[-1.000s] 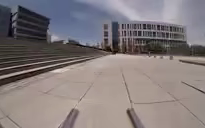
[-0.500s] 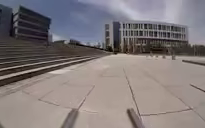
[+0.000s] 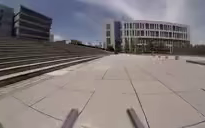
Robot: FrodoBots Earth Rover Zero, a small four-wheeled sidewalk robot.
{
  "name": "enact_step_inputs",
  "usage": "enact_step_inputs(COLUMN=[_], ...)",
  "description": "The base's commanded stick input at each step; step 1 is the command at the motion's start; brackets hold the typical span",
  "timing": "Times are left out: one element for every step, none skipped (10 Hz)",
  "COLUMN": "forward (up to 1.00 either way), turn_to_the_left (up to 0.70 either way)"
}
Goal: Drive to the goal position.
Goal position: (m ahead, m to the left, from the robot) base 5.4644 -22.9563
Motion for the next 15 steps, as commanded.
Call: enact_step_inputs(forward=[0.5, 0.5, 0.5, 0.5, 0.5, 0.5, 0.5, 0.5, 0.5, 0.5, 0.5, 0.5, 0.5, 0.5, 0.5], turn_to_the_left=[0.0, 0.0, 0.0, 0.0, 0.0, 0.0, 0.0, 0.0, 0.0, 0.0, 0.0, 0.0, 0.0, 0.0, 0.0])
